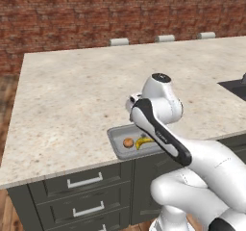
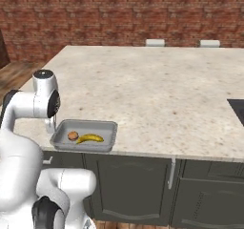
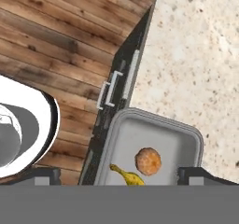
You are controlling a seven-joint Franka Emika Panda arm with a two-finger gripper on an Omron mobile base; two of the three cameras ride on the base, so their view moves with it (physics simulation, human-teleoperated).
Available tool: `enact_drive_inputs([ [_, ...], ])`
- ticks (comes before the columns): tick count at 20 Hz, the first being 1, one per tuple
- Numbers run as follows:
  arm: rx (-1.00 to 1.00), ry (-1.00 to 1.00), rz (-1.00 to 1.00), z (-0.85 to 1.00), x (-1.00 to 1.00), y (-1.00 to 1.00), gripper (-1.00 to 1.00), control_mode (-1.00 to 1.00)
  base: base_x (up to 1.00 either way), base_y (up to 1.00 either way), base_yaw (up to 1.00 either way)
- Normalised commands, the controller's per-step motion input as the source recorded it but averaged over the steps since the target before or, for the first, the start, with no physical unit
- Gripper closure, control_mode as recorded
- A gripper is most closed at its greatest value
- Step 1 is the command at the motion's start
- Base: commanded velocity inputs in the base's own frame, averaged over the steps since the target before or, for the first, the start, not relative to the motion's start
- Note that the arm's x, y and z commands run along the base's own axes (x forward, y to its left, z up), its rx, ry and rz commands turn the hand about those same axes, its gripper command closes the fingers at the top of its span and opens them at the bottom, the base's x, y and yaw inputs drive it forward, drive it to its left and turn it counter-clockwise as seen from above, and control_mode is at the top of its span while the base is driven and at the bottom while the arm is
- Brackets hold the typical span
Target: Pick the tangerine and banana from the fridge and place them inside the tupperware on the counter.
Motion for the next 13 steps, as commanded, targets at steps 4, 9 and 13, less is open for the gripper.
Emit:
enact_drive_inputs([
  [4, 0.08, -0.24, -0.35, 0.31, -0.71, -0.04, -1.0, -1.0, 0.0, 0.0, 0.0],
  [9, 0.3, -0.03, -0.57, 0.43, -0.66, -0.08, -1.0, -1.0, 0.0, 0.0, 0.0],
  [13, 0.41, 0.02, -0.52, 0.62, -0.54, -0.06, -1.0, -1.0, 0.0, 0.0, 0.0],
])
